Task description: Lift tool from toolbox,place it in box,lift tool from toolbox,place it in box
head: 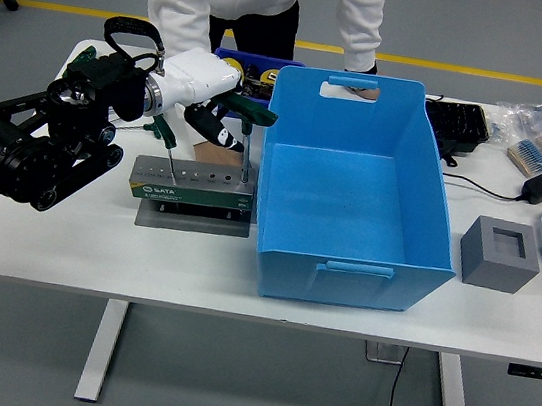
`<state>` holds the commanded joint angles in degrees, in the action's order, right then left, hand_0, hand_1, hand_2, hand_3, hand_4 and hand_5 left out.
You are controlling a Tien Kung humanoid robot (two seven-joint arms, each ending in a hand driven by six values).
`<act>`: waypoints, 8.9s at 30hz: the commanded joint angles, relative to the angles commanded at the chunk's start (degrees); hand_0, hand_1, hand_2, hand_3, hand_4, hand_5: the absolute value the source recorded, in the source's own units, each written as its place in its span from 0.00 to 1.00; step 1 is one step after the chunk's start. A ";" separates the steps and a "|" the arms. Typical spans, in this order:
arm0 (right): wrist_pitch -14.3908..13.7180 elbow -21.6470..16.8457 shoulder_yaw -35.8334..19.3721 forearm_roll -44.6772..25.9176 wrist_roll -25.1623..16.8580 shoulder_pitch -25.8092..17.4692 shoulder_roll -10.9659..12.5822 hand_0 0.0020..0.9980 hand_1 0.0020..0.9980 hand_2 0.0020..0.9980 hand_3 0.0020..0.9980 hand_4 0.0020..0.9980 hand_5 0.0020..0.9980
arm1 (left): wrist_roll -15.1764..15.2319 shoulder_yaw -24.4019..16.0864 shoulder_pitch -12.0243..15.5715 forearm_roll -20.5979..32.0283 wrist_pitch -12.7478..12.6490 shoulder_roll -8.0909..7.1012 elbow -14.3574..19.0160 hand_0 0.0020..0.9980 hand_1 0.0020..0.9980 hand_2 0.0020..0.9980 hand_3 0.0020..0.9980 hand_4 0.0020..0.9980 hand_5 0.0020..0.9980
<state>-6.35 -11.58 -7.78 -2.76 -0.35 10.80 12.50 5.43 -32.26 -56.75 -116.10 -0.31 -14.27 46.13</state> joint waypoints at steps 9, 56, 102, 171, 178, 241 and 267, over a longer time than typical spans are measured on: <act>0.00 0.00 0.14 -0.23 -0.09 0.08 0.03 0.72 0.70 0.76 0.68 0.93 0.81 | -1.02 0.40 0.44 4.26 -1.48 0.50 -1.13 0.21 0.12 0.15 0.19 1.00 0.63; -0.04 0.07 0.04 -0.14 -0.12 -0.09 -0.09 0.72 0.70 0.76 0.68 0.93 0.81 | 1.86 1.91 2.02 13.97 -12.13 -0.40 0.23 0.18 0.05 0.07 0.01 1.00 0.95; -0.06 0.19 -0.65 0.71 0.19 -0.85 -0.43 0.72 0.70 0.76 0.68 0.93 0.81 | 7.87 -2.90 0.32 17.35 -15.54 -5.21 6.32 0.17 0.04 0.05 0.00 0.75 0.70; -0.16 0.17 -1.48 1.72 0.53 -1.26 -0.17 0.72 0.70 0.76 0.68 0.93 0.81 | 6.06 22.30 -7.97 26.76 -13.59 -0.80 16.13 0.34 0.38 0.47 0.57 0.80 0.56; -0.19 0.20 -1.01 0.86 0.27 -0.87 0.07 0.72 0.70 0.76 0.68 0.93 0.81 | 7.49 21.99 -8.46 26.65 -15.51 0.27 14.82 0.42 0.50 0.62 0.65 0.84 0.56; -0.19 0.40 -0.69 -0.07 0.08 -1.37 -0.31 0.72 0.70 0.76 0.68 0.93 0.80 | -4.74 16.80 -1.84 7.66 4.70 -8.90 5.92 0.64 0.61 0.59 0.43 0.89 0.95; -0.23 0.36 -0.83 -0.06 0.11 -1.56 -0.44 0.72 0.70 0.76 0.68 0.93 0.81 | -5.32 19.35 -1.83 3.75 5.23 -9.30 3.24 0.65 0.52 0.45 0.29 0.89 0.97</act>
<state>-6.58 -11.22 -8.60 -2.82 -0.24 9.25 12.05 0.11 -12.92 -58.58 -112.35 4.92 -23.57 49.37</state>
